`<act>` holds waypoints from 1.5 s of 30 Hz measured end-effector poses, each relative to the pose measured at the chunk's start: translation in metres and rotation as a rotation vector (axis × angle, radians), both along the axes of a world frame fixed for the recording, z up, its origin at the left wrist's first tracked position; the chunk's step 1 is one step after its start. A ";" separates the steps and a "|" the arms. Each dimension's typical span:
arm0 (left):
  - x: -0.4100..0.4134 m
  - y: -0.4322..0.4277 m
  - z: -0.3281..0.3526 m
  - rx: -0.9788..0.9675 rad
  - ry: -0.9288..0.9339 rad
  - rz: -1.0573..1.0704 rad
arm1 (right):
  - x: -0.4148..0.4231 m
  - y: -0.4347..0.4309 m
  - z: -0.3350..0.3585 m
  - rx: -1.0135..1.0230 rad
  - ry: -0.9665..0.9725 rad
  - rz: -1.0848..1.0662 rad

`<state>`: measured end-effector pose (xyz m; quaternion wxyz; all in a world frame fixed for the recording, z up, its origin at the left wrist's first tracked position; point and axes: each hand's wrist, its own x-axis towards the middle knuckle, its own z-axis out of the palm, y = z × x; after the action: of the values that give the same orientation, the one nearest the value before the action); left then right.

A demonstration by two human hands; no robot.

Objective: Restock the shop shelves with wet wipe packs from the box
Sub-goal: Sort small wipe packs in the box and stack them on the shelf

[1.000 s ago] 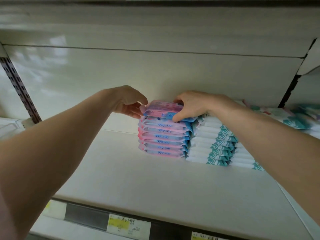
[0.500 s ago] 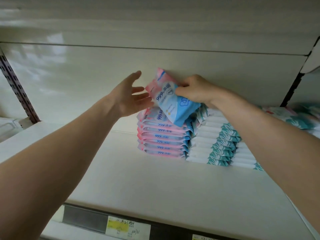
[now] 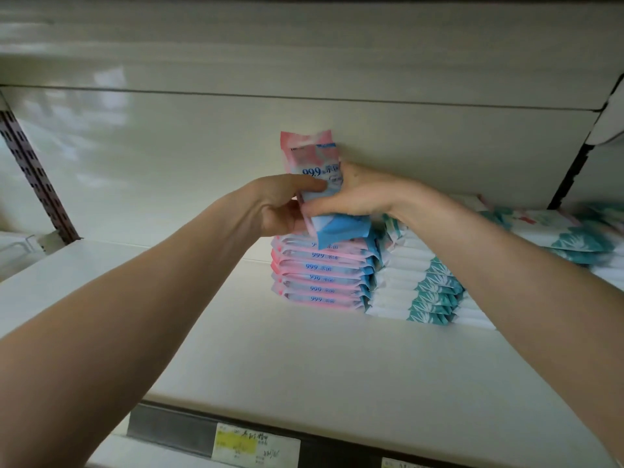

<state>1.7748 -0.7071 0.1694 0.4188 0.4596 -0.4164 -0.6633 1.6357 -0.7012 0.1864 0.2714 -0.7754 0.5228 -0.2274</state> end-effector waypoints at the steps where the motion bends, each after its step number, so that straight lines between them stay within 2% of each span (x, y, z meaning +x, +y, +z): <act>1: -0.001 0.000 0.001 -0.003 0.019 0.012 | 0.002 -0.003 0.003 -0.059 0.100 -0.029; 4: 0.006 -0.004 0.001 -0.021 -0.006 0.090 | -0.001 -0.012 0.011 -0.099 0.419 -0.087; 6: 0.015 -0.008 -0.001 -0.038 -0.105 0.164 | -0.005 -0.015 0.010 -0.008 0.451 -0.034; 8: 0.024 -0.012 -0.005 -0.058 -0.300 0.222 | -0.005 -0.016 0.004 0.040 0.462 0.017; 10: 0.029 -0.017 -0.007 -0.090 -0.517 0.253 | -0.006 -0.019 -0.005 0.030 0.476 0.039; 13: 0.034 -0.022 -0.010 -0.112 -0.678 0.261 | -0.008 -0.023 -0.015 0.019 0.486 0.041; 16: 0.035 -0.019 -0.013 -0.164 -0.819 0.218 | -0.011 -0.023 -0.017 -0.027 0.526 0.044; 19: 0.033 -0.020 -0.020 -0.382 -0.918 0.183 | -0.011 -0.021 -0.016 -0.101 0.585 0.043; 22: 0.027 -0.017 -0.021 -0.597 -1.077 -0.007 | -0.009 -0.020 -0.017 -0.147 0.643 0.033; 25: 0.020 -0.020 -0.025 -0.687 -1.289 -0.127 | -0.006 -0.017 -0.024 -0.153 0.735 0.028; 32: 0.018 -0.020 -0.027 -0.680 -1.408 -0.196 | -0.007 -0.016 -0.033 -0.269 0.789 -0.002; 45: 0.005 -0.013 -0.042 -0.734 -1.559 -0.002 | -0.002 -0.007 -0.035 -0.309 0.854 -0.099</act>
<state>1.7801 -0.7200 0.1274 0.1348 0.6189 -0.7736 0.0179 1.6333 -0.7086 0.1512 -0.0986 -0.8052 0.5842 0.0248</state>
